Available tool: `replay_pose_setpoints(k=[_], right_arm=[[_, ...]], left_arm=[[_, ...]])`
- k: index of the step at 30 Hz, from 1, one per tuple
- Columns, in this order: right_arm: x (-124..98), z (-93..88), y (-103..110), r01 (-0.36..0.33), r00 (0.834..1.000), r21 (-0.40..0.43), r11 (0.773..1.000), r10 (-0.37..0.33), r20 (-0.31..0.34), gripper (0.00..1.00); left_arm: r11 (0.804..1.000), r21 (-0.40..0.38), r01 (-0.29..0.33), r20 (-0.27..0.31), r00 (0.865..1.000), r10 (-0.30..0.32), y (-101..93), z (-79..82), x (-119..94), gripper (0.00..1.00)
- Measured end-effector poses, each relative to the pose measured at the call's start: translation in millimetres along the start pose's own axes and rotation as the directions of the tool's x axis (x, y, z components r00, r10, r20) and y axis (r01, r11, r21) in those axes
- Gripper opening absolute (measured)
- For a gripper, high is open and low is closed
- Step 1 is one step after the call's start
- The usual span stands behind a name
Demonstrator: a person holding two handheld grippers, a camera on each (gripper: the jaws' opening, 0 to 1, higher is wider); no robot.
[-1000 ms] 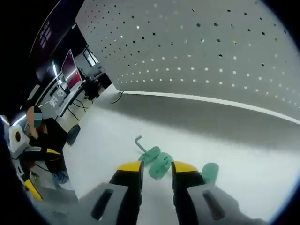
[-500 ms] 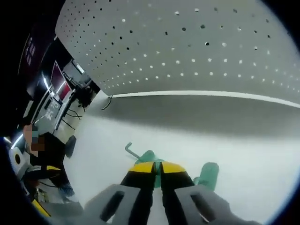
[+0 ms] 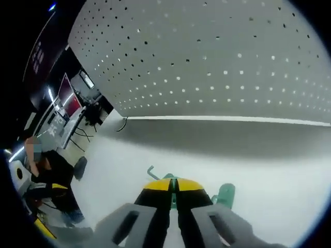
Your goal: Insert the hook assembly into the mounting plate slot until the hook locks in place.
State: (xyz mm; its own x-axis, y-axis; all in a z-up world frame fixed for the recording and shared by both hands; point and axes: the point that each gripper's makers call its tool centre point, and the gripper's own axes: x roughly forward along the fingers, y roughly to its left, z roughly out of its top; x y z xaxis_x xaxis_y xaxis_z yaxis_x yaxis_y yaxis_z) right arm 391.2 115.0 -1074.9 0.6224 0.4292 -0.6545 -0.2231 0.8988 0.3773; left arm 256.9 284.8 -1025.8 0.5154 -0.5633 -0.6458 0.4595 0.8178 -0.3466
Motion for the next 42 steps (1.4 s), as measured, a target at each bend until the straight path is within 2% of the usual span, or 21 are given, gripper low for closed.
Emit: replay_pose_setpoints(k=[5, 8, 12, 14, 16, 19, 20, 23, 27, 29, 31, 37, 42], right_arm=[[-18.1, 14.9, 14.3, -0.032, 0.997, 0.002, 0.999, 0.032, 0.077, 0.0], [-29.4, 23.6, 26.0, -0.052, 0.991, -0.013, 0.999, 0.054, 0.12, 0.0], [-51.1, 42.2, 55.3, -0.131, 0.969, -0.031, 0.991, 0.134, 0.206, 0.0], [-62.4, 45.2, 66.6, -0.143, 0.964, -0.045, 0.989, 0.149, 0.221, 0.0], [-73.1, 51.8, 83.2, -0.177, 0.946, -0.078, 0.981, 0.192, 0.262, 0.0], [-87.4, 54.0, 101.5, -0.203, 0.93, -0.09, 0.975, 0.221, 0.292, 0.0], [-93.0, 55.5, 112.4, -0.233, 0.916, -0.097, 0.968, 0.252, 0.312, 0.0], [-103.1, 52.8, 131.0, -0.249, 0.902, -0.127, 0.96, 0.278, 0.329, 0.0], [-111.7, 46.3, 154.9, -0.286, 0.882, -0.151, 0.946, 0.321, 0.344, 0.0], [-114.7, 43.7, 159.7, -0.287, 0.877, -0.145, 0.947, 0.32, 0.357, 0.0], [-119.1, 41.6, 167.0, -0.305, 0.866, -0.128, 0.944, 0.331, 0.376, 0.0], [-126.3, 33.8, 186.4, -0.324, 0.849, -0.158, 0.933, 0.361, 0.386, 0.0], [-131.8, 33.5, 203.0, -0.34, 0.83, -0.194, 0.92, 0.391, 0.398, 0.0]], left_arm=[[0.999, -0.03, -0.01, 0.026, 1.0, 0.011, 1.1, 10.2, -2.8, 0.95], [0.999, -0.013, -0.032, 0.026, 0.999, 0.032, 2.5, 14.3, -3.9, 0.95], [0.999, -0.045, -0.015, 0.043, 0.999, 0.017, -1.0, 23.2, -4.9, 0.92], [0.997, -0.08, 0.002, 0.075, 0.997, 0.004, -4.2, 32.2, -5.8, 0.91], [0.996, -0.087, 0.012, 0.099, 0.995, -0.003, -5.5, 40.8, -6.8, 0.89], [0.997, -0.071, 0.016, 0.102, 0.995, -0.009, -8.3, 47.5, -7.1, 0.87], [0.997, -0.071, 0.013, 0.101, 0.995, -0.005, -8.4, 49.3, -7.3, 0.88], [0.995, -0.082, 0.049, 0.124, 0.991, -0.039, -16.2, 57.7, -9.2, 0.84], [0.995, -0.075, 0.067, 0.144, 0.988, -0.055, -25.6, 67.2, -10.3, 0.78], [0.99, -0.096, 0.106, 0.148, 0.985, -0.091, -32.8, 68.9, -9.3, 0.76], [0.983, -0.127, 0.134, 0.182, 0.977, -0.11, -37.5, 75.3, -10.0, 0.74], [0.983, -0.111, 0.148, 0.189, 0.974, -0.126, -44.8, 78.1, -11.9, 0.62], [0.978, -0.114, 0.175, 0.21, 0.966, -0.148, -51.7, 81.5, -15.7, 0.47]])
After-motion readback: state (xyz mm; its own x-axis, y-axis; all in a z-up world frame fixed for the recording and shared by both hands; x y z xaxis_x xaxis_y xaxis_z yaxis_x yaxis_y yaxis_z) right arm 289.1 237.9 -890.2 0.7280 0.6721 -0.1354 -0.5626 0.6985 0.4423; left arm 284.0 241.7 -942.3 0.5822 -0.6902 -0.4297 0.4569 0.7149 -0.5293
